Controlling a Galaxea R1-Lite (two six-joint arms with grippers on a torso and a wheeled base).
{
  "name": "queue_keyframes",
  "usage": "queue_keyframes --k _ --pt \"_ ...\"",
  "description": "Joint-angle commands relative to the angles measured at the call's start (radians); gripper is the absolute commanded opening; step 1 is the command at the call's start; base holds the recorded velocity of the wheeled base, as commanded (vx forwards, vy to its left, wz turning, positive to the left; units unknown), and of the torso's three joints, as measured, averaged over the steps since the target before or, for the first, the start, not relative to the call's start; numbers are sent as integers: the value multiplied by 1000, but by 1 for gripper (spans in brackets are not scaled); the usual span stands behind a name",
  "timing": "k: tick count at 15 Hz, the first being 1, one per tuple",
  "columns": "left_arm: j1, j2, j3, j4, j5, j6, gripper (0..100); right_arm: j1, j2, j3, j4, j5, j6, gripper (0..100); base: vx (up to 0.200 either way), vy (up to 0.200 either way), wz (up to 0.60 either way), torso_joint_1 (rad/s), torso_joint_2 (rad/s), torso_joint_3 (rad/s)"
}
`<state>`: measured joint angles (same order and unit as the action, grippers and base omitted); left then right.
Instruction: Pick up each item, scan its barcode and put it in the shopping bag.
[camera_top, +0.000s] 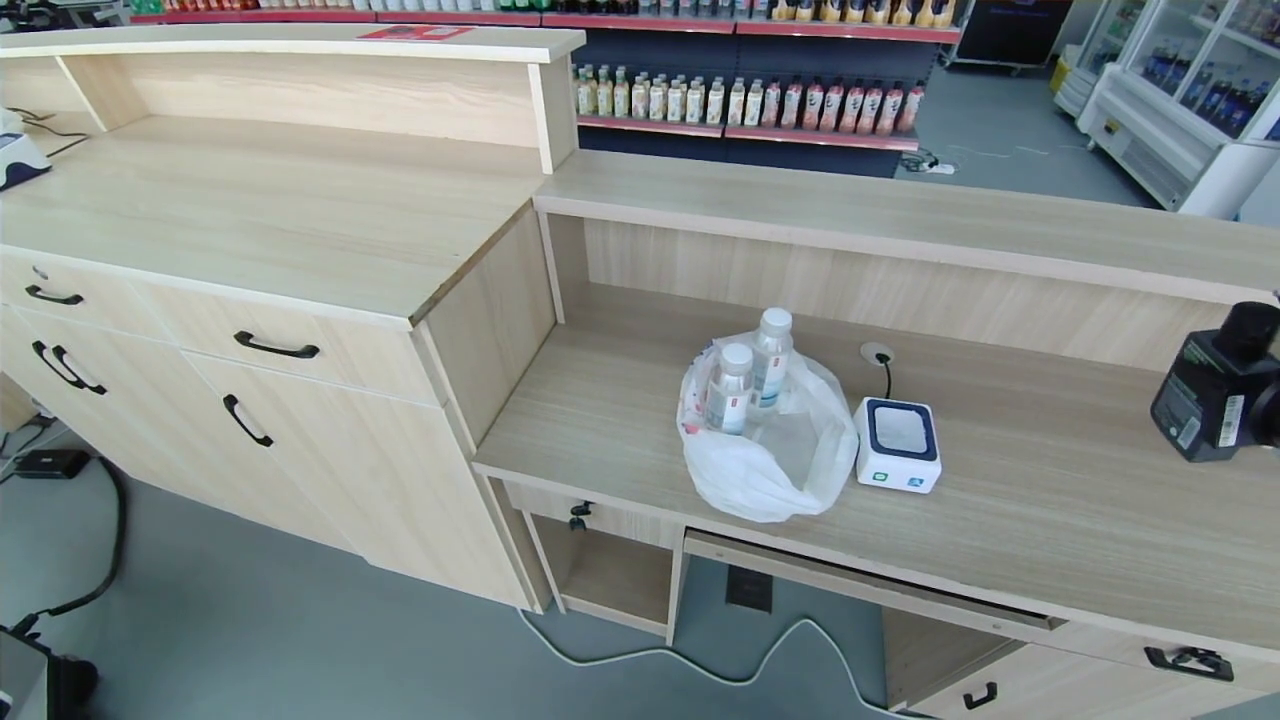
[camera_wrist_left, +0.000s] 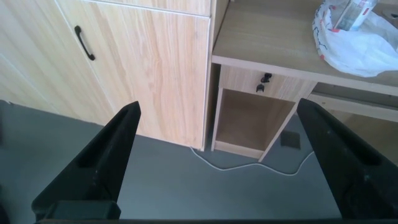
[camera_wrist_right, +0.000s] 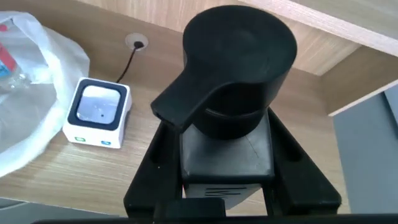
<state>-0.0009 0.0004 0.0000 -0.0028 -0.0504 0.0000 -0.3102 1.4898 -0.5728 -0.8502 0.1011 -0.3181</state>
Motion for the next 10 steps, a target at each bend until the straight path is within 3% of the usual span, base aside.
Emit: queue_keyframes --k 1,5,10 --pt "1 0 0 0 0 0 100 28 0 10 -15 2 -4 0 0 0 600 2 7 2" --pt "1 0 0 0 0 0 100 109 24 21 -35 0 -4 0 0 0 600 1 1 4" --pt "-1 0 0 0 0 0 100 88 195 31 -95 0 19 0 0 0 0 0 0 0"
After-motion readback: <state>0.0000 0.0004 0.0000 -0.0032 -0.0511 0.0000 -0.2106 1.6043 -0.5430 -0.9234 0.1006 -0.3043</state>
